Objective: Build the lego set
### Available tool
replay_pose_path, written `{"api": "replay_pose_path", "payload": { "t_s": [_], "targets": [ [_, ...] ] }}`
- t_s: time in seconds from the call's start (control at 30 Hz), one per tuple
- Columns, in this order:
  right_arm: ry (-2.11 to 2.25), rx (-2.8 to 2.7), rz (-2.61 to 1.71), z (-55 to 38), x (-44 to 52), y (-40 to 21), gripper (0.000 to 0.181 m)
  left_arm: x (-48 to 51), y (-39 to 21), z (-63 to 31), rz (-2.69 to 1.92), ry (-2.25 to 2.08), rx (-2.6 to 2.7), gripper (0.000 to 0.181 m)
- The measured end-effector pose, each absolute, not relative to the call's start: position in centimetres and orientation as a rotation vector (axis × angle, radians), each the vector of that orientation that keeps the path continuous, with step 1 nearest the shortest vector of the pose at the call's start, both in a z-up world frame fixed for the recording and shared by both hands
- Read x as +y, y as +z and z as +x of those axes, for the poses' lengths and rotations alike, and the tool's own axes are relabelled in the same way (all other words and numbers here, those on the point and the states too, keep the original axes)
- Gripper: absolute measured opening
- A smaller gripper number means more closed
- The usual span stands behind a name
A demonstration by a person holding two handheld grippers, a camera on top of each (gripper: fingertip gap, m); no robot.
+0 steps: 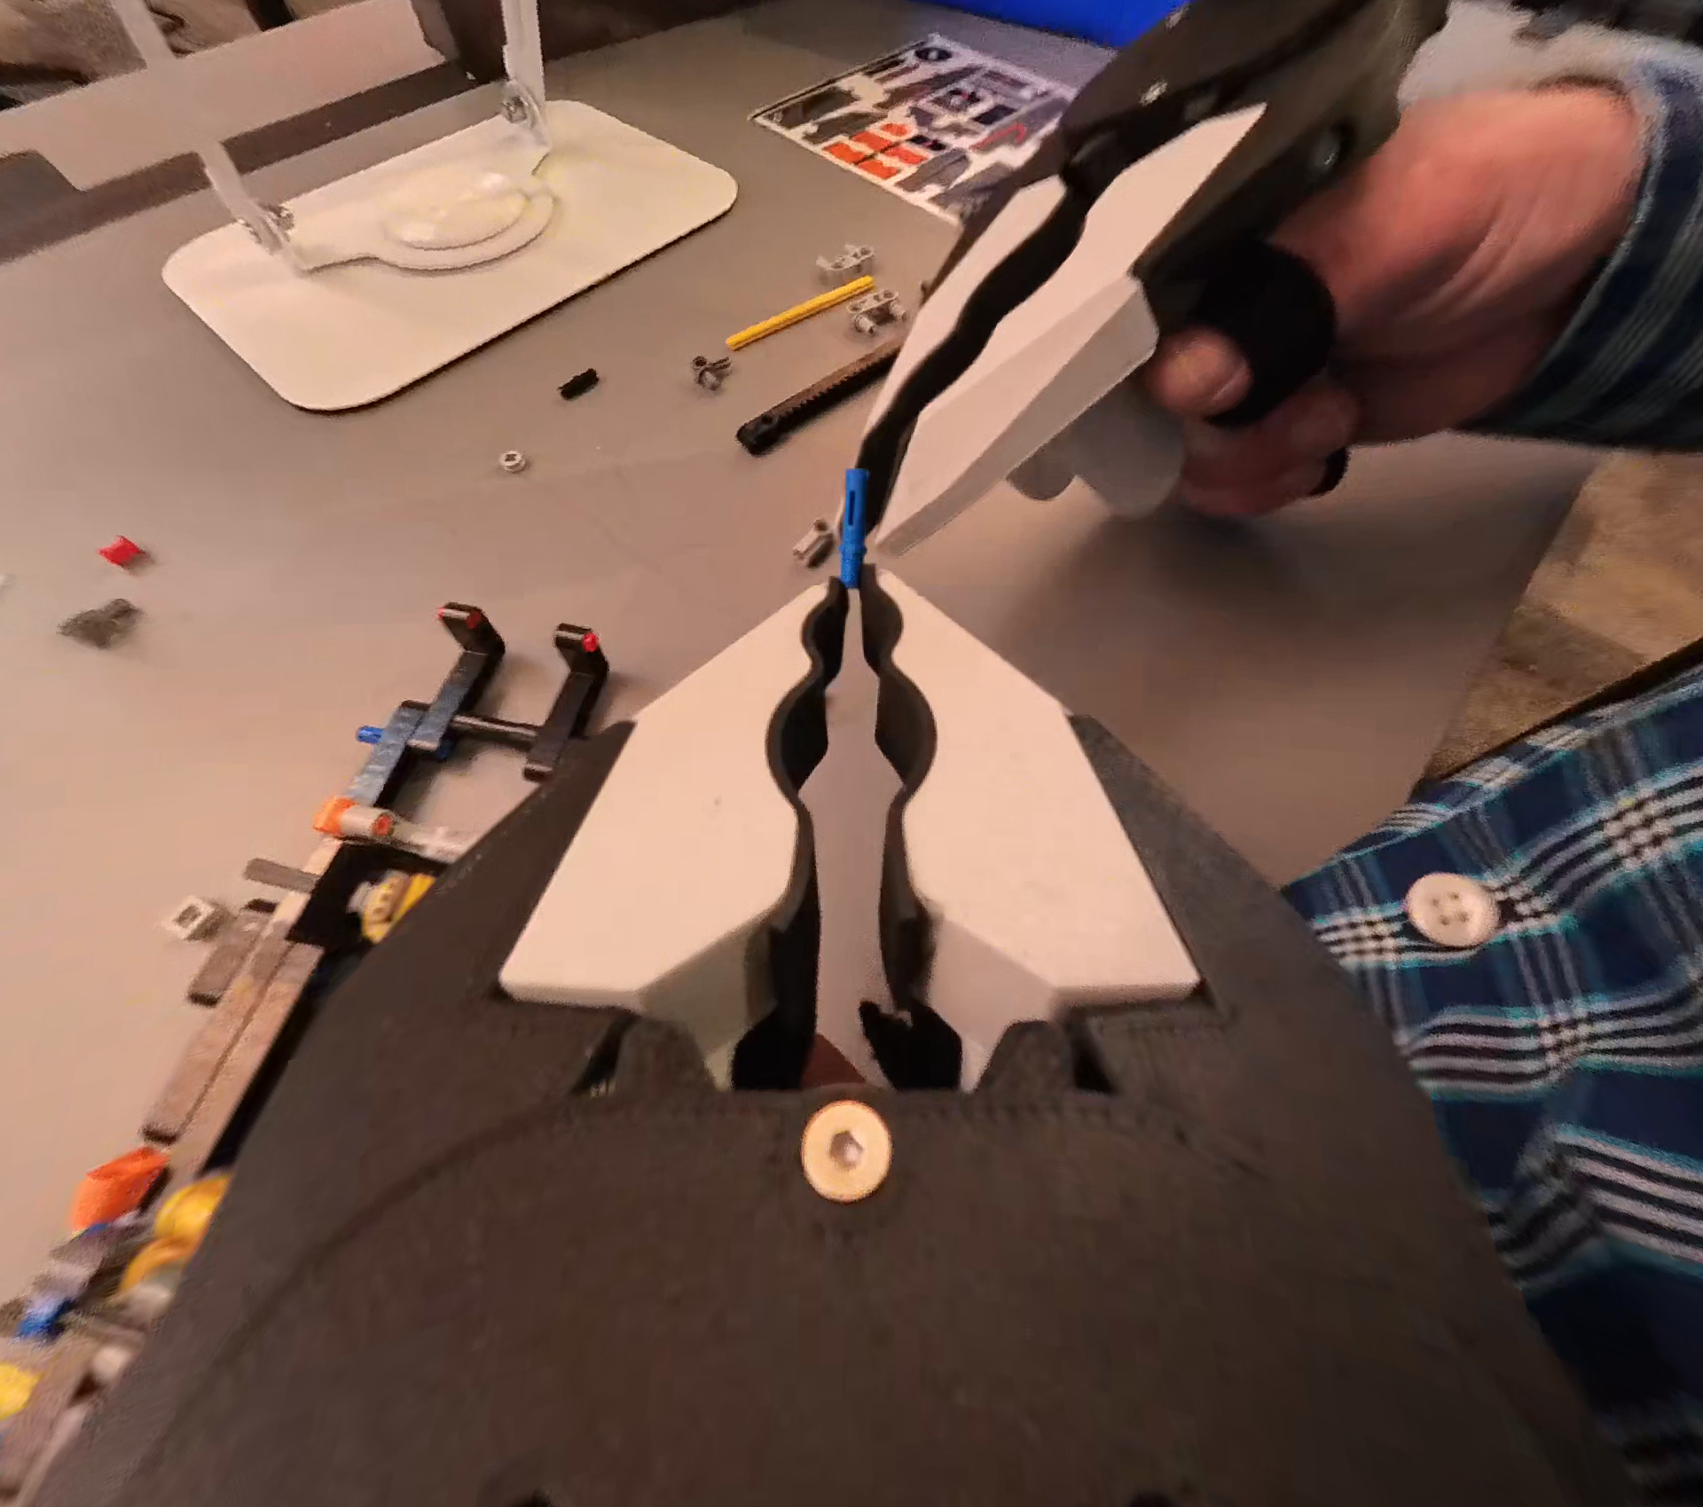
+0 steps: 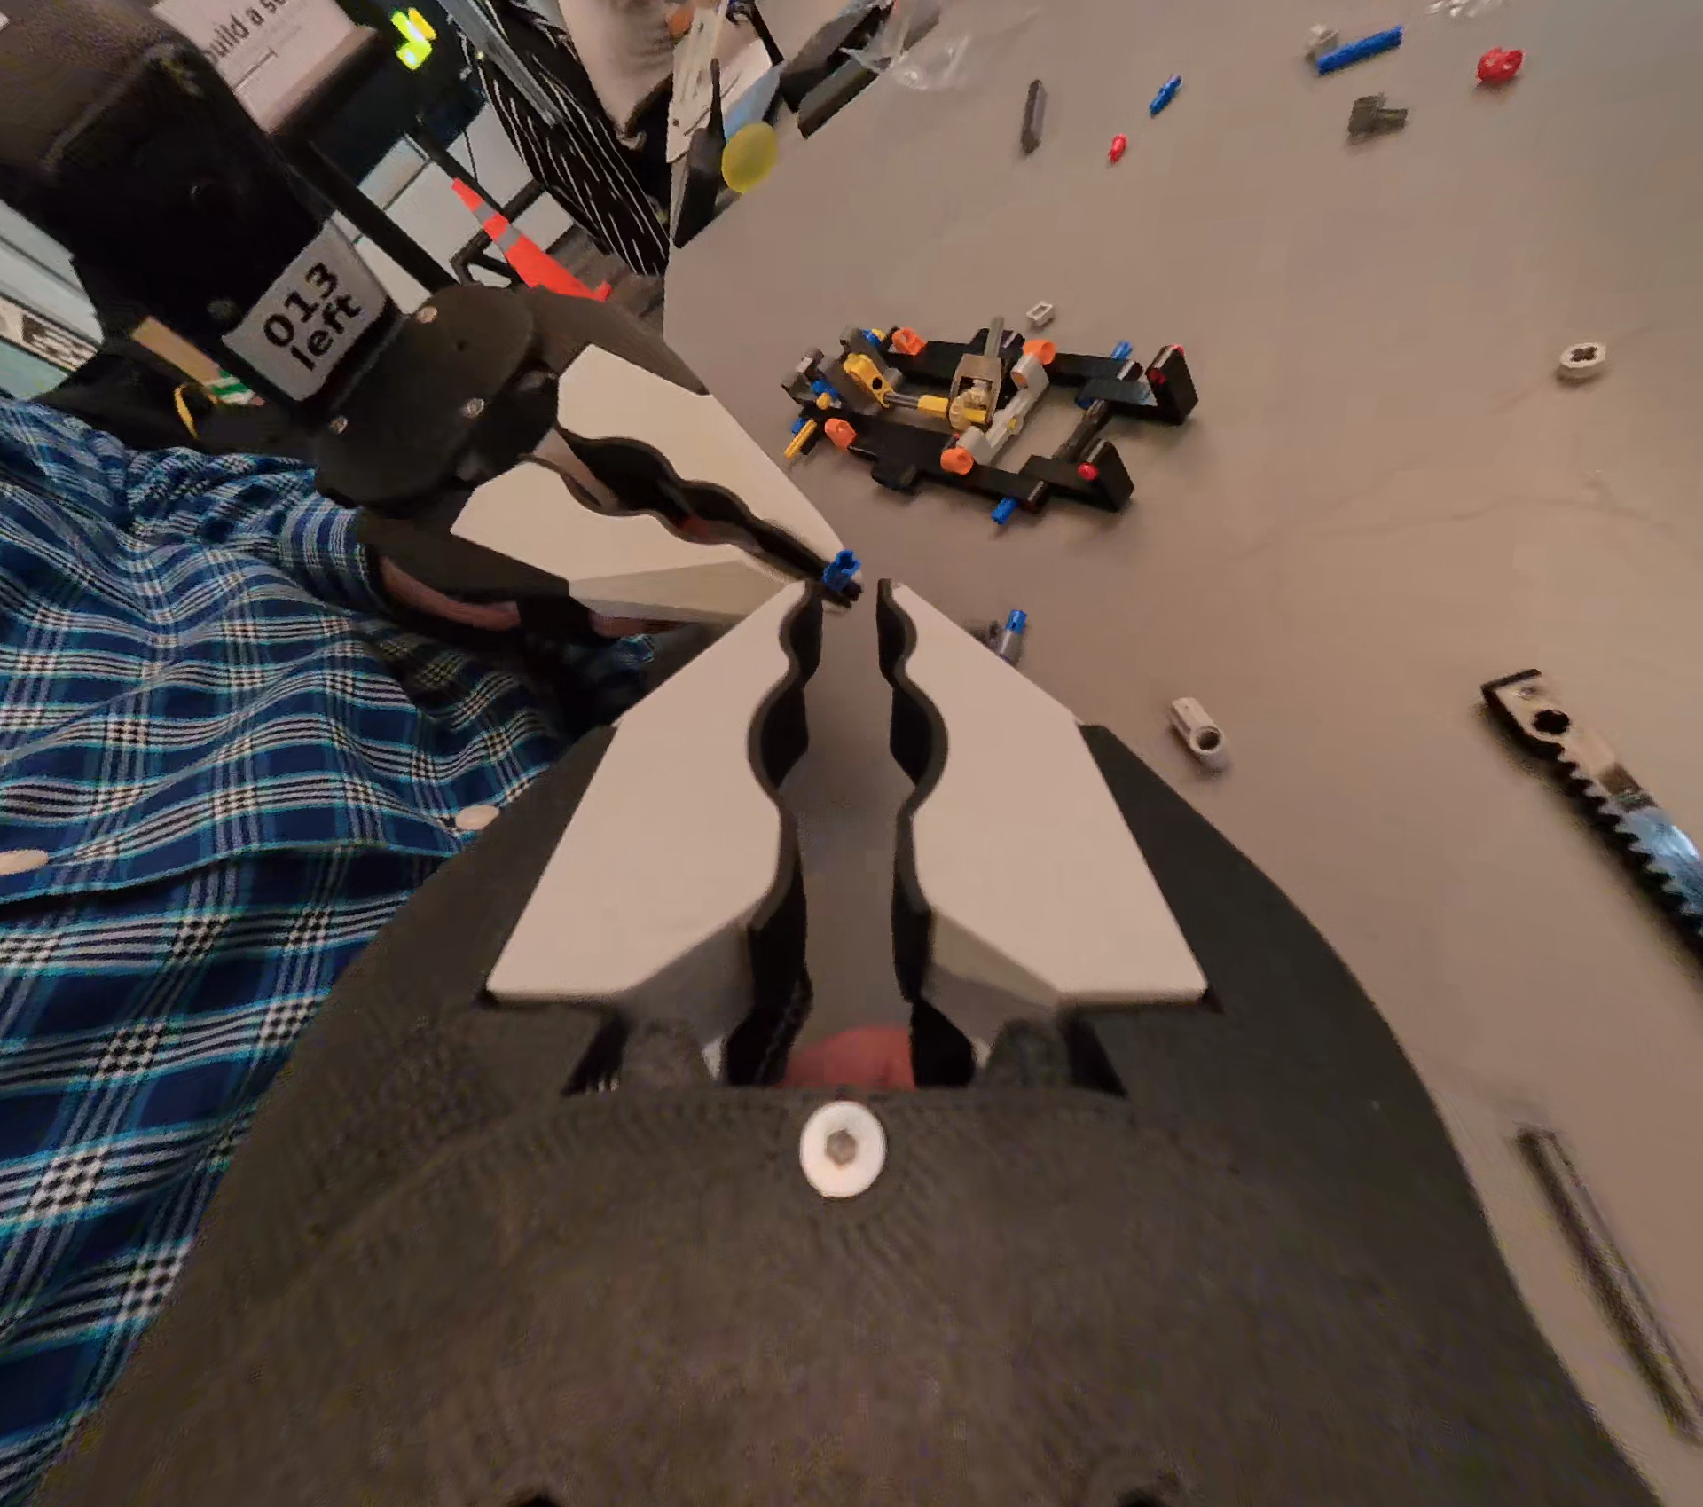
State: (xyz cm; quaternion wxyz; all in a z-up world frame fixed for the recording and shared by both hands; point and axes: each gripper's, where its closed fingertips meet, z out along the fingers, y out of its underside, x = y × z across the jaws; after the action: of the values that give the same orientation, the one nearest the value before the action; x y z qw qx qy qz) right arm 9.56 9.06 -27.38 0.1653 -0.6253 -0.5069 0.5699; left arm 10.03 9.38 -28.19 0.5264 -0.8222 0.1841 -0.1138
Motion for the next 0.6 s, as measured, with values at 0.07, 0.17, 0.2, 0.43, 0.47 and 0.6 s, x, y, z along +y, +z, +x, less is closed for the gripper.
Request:
{"api": "replay_pose_path", "payload": {
  "t_s": [0.07,0.17,0.2,0.43,0.47,0.6],
  "targets": [
    [1.624,-1.435,-1.757,9.4,9.0,-27.2,0.006,9.4,-28.0,10.2,-1.962,-0.319,0.409,0.002],
    [1.648,-1.420,-1.721,9.3,8.8,-26.5,0.003,9.4,-27.6,10.4,-1.937,-0.405,0.352,0.002],
    [1.636,-1.422,-1.715,9.3,8.8,-26.5,0.003,9.4,-27.6,10.4,-1.939,-0.424,0.340,0.002],
    [1.366,-1.588,-1.627,9.6,9.0,-26.6,0.002,9.2,-27.0,9.7,-1.931,-0.508,0.319,0.014],
    [1.303,-1.620,-1.594,9.6,9.1,-26.4,0.002,9.2,-26.5,9.5,-1.928,-0.546,0.299,0.014],
    [0.940,-1.790,-1.453,9.4,9.5,-26.9,0.001,9.4,-25.1,9.6,-1.914,-0.559,0.302,0.022]
  ]
}}
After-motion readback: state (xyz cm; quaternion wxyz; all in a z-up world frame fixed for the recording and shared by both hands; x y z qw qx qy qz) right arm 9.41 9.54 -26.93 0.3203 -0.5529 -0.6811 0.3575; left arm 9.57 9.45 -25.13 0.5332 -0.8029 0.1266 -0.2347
